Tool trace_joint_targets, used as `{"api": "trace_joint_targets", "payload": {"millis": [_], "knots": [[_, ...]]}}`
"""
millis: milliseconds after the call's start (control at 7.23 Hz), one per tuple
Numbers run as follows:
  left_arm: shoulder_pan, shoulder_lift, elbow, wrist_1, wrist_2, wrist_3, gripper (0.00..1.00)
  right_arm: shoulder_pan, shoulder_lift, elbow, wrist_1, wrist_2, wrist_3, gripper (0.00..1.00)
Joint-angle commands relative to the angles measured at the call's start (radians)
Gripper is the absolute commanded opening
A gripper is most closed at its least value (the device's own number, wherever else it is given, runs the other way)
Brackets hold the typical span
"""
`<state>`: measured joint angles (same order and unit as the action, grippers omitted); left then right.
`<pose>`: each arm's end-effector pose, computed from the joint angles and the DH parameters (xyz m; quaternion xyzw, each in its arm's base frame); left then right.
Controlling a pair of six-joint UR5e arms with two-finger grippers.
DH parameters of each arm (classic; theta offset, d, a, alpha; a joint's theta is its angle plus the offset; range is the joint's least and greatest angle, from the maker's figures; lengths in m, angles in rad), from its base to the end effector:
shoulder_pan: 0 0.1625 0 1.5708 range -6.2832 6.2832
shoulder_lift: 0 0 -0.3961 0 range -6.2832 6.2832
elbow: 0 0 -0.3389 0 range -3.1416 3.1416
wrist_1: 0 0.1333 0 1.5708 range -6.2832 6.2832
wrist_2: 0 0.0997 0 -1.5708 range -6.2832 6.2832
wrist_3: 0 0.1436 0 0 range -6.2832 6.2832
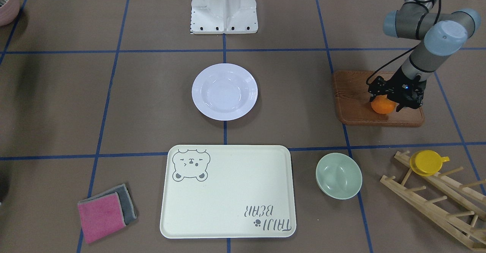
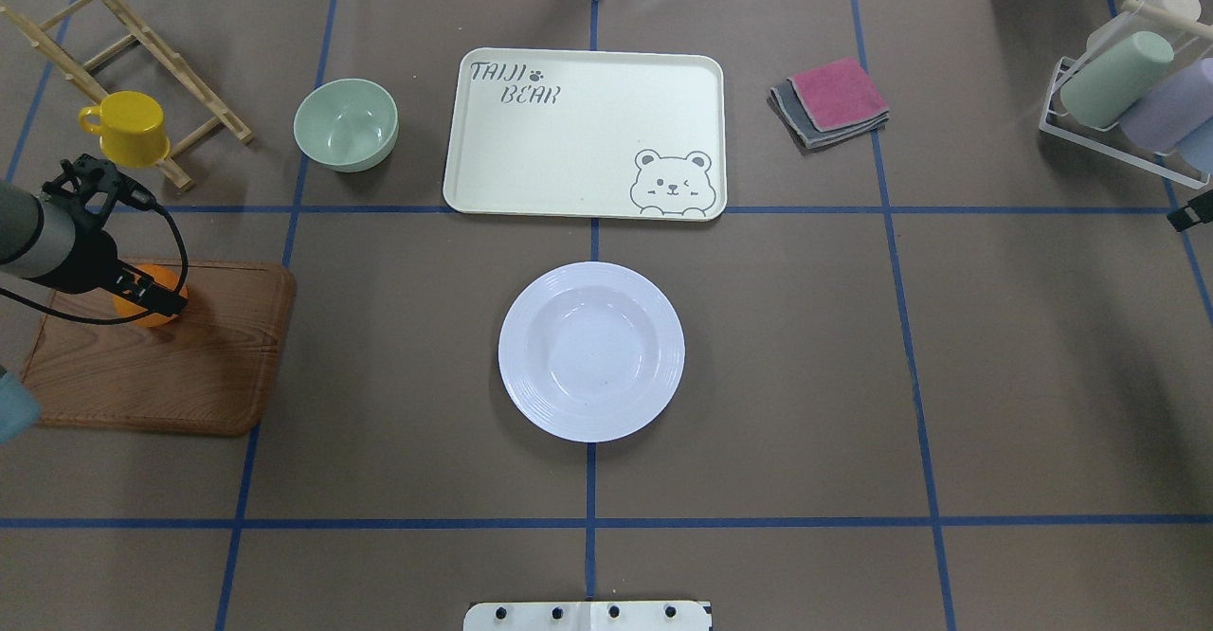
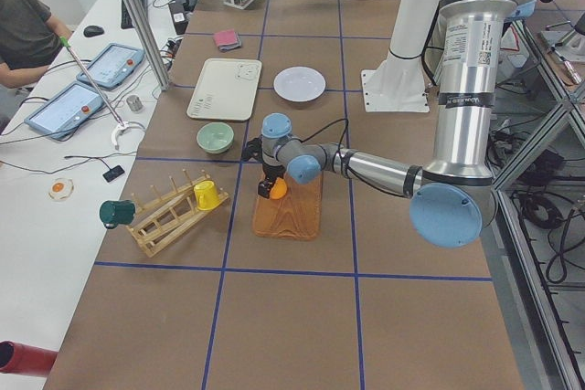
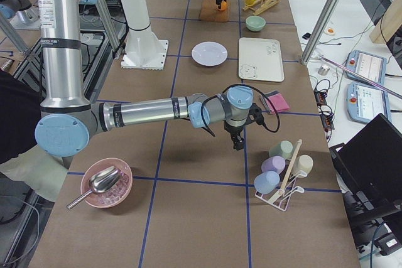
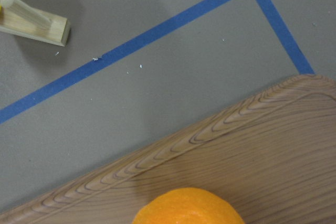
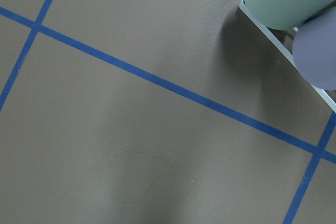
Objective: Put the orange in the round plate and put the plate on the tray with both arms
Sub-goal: 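Reach the left gripper down to the orange on the wooden board and grasp it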
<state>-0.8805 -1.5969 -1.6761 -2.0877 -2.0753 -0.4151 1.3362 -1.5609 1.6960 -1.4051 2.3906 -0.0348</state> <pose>0.2702 -0.4275 0.5541 0.1383 0.3633 0.2047 0.8983 -0.0803 -0.4579 0.5770 0.0974 -0.4058 -0.1809 0.8906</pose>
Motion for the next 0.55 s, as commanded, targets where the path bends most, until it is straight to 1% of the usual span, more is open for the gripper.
{"api": "trace_joint_targets", "payload": {"millis": [0, 138, 277, 415], "knots": [[0.0, 0.008, -0.005, 0.0, -0.006, -0.001, 0.16, -0.005, 0.004, -0.004, 0.001, -0.001, 0.006, 1.0], [-0.002, 0.005, -0.02, 0.003, -0.015, -0.001, 0.0, -0.005, 0.01, -0.004, 0.0, -0.001, 0.006, 1.0], [-0.002, -0.014, -0.074, 0.062, -0.084, -0.002, 0.0, -0.011, 0.036, -0.001, 0.001, 0.001, 0.028, 1.0], [-0.005, -0.061, -0.176, 0.228, -0.121, -0.005, 0.0, -0.028, 0.063, 0.01, 0.003, 0.001, 0.12, 1.0]]}}
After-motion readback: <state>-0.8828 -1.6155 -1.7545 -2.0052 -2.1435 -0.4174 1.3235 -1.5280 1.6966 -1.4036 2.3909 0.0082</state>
